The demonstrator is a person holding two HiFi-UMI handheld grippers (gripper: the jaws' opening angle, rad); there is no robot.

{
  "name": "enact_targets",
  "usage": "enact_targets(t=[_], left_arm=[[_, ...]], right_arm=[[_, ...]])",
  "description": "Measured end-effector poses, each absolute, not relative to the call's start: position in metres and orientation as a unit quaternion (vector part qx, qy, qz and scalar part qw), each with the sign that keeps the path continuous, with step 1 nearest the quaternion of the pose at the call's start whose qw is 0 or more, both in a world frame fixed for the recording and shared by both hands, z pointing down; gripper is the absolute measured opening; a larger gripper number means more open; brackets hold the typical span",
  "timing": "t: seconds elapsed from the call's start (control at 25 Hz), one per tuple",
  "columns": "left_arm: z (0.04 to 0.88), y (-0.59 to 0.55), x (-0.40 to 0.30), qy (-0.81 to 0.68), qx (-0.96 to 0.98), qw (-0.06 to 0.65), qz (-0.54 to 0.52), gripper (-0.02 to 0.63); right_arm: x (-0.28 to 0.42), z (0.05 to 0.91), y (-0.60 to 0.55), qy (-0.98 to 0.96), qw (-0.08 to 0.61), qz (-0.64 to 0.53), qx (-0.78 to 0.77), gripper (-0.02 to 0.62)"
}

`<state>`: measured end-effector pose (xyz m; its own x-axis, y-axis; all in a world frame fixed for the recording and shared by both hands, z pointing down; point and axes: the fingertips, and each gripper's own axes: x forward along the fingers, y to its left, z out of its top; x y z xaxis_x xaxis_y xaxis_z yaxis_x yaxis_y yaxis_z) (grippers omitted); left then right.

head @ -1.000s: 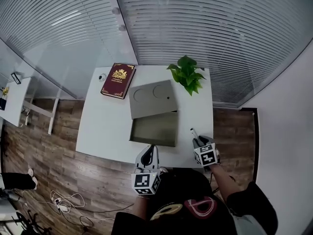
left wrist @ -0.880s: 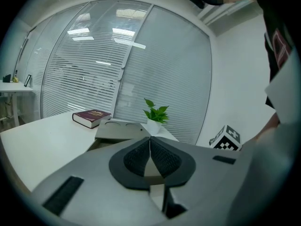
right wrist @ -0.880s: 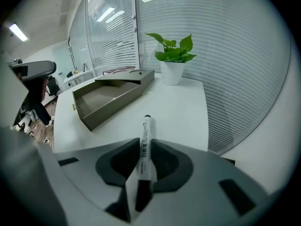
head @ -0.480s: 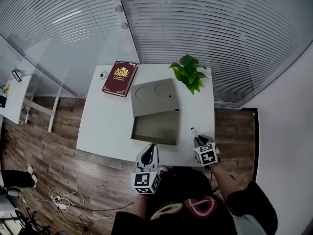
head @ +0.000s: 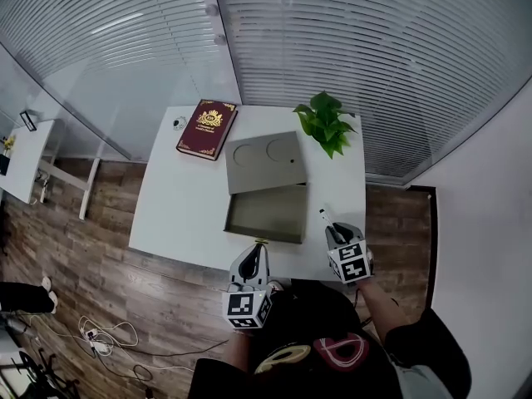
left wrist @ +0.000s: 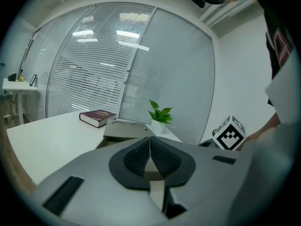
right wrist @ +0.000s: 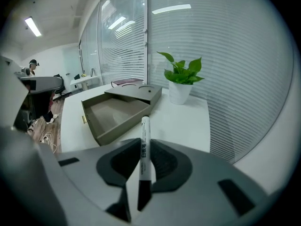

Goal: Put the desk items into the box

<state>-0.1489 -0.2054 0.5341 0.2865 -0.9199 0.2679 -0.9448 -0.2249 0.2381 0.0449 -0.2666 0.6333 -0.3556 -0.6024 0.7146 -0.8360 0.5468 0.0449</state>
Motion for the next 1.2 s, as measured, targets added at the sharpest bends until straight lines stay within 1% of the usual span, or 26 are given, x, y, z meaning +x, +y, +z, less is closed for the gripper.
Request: enact_targets(t=[0.44, 1.2], left_arm=[[0.533, -0.195, -0.168, -0.617, 0.767, 0.175, 0.03, 0.02], [0.523, -0.174, -0.214, -0.686, 0.709, 0.164, 0.012, 0.02]], right_arm=[[-0.007, 0.6, -0.275, -0.848, 0.336, 0.125, 0.391, 0.072], [-0.114, 0.601, -0.294, -0.889, 0.365, 0.085, 0.263, 0.072]])
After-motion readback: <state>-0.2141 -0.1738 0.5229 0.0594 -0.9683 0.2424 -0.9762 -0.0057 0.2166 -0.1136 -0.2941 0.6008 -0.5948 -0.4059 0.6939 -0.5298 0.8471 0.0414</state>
